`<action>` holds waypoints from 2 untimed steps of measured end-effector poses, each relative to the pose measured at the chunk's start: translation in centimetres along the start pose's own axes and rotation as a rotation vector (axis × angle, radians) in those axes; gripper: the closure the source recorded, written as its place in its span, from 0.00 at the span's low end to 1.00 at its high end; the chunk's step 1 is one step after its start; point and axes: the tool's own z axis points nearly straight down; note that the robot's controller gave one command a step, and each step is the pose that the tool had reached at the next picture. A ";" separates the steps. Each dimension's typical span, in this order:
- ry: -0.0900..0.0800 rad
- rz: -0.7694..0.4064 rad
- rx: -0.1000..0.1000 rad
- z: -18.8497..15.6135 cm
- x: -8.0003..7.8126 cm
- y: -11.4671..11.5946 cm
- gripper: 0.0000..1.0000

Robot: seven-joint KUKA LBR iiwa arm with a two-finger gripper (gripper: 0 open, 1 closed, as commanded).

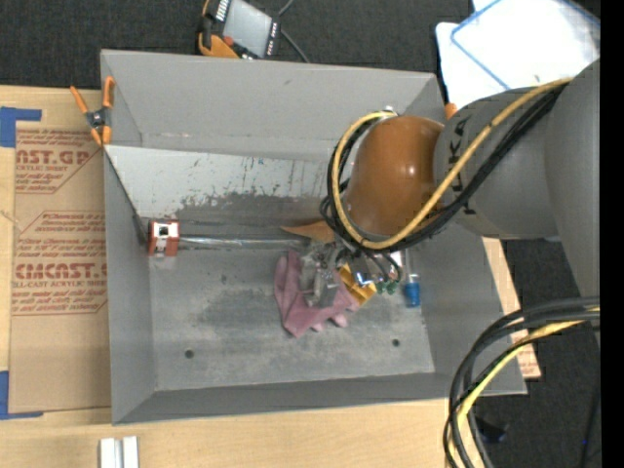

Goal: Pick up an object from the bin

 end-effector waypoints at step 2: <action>-0.002 -0.475 0.000 3.4 2.6 5.5 1.00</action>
Offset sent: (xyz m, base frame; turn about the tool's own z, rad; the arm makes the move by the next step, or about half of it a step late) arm -0.0397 0.0543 -0.0398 -0.4799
